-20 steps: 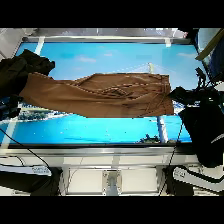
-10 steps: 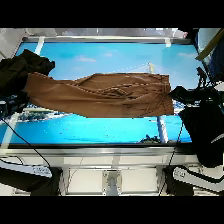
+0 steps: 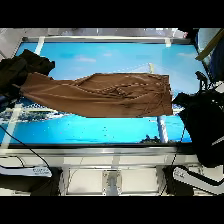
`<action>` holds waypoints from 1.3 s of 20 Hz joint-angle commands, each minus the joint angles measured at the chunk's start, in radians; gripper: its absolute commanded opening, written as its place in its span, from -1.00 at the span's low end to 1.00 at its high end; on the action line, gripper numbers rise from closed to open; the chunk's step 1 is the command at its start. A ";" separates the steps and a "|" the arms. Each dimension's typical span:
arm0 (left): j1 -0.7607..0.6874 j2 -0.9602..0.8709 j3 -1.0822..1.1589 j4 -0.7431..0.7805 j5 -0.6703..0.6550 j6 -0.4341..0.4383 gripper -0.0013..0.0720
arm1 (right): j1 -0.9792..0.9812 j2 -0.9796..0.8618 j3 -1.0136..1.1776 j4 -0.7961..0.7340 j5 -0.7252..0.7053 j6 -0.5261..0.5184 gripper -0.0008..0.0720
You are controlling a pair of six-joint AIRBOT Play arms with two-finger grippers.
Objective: Fold the clothes and pants, and hang the long-sleeved shirts on hangers.
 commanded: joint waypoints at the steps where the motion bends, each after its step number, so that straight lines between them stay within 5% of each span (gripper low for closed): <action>1: 0.016 0.080 0.003 0.000 -0.111 0.040 -0.94 | -0.074 0.006 -0.064 -0.009 -0.009 0.038 0.25; 7: 0.012 0.134 0.003 -0.001 -0.161 0.039 -0.94 | -0.155 -0.085 -0.171 0.249 -0.270 -0.131 0.25; 14: 0.012 0.134 0.003 -0.001 -0.186 0.036 -0.94 | -0.079 -0.286 -0.156 0.372 -0.254 -0.256 0.24; 15: 0.012 0.134 0.003 -0.001 -0.187 0.036 -0.94 | -0.067 -0.289 -0.156 0.372 -0.229 -0.285 0.02; 16: 0.012 0.137 0.003 -0.001 -0.194 0.036 -0.94 | -0.064 -0.286 -0.152 0.373 -0.183 -0.308 -0.67; 17: 0.017 0.145 0.003 0.000 -0.198 0.036 -0.94 | -0.066 -0.278 -0.141 0.362 -0.123 -0.311 -0.87; 21: 0.075 0.224 0.003 0.047 -0.265 0.036 -0.94 | -0.143 -0.151 -0.093 0.198 0.093 -0.302 -0.88; 26: 0.140 0.299 -0.014 0.355 -0.530 -0.076 -0.94 | -0.282 0.037 -0.100 0.019 0.192 -0.276 -0.88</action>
